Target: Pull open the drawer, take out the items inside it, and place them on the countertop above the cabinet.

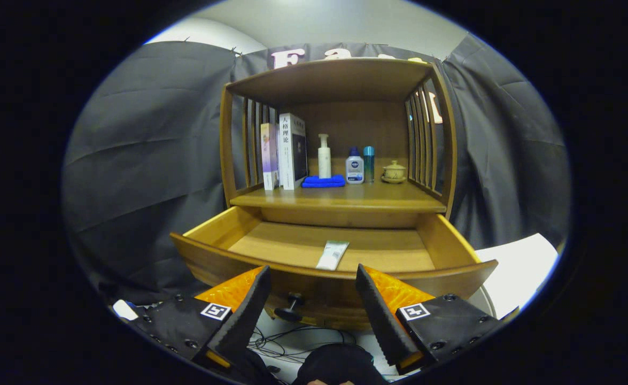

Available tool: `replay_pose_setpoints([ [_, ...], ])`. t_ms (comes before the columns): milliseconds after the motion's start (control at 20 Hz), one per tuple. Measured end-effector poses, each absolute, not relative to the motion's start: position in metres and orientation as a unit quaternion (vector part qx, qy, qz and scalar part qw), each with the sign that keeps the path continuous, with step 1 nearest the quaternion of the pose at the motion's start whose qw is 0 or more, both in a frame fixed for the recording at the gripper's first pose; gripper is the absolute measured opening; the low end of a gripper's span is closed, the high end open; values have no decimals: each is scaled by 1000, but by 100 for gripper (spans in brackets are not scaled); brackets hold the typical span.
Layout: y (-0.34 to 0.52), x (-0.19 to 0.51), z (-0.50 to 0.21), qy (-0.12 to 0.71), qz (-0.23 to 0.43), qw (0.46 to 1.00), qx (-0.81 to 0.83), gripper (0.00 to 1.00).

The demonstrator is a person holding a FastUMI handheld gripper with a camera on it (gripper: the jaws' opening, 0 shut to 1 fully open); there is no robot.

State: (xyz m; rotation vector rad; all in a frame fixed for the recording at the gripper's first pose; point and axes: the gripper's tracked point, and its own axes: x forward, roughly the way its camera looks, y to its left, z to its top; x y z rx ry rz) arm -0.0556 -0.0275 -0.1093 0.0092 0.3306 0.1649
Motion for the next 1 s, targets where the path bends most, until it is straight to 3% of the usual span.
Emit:
replay_pose_setpoints([
  [450,-32,14,-92,270,100,956,58,98],
  [1000,-35,91,-164,434,98,895,-7,98],
])
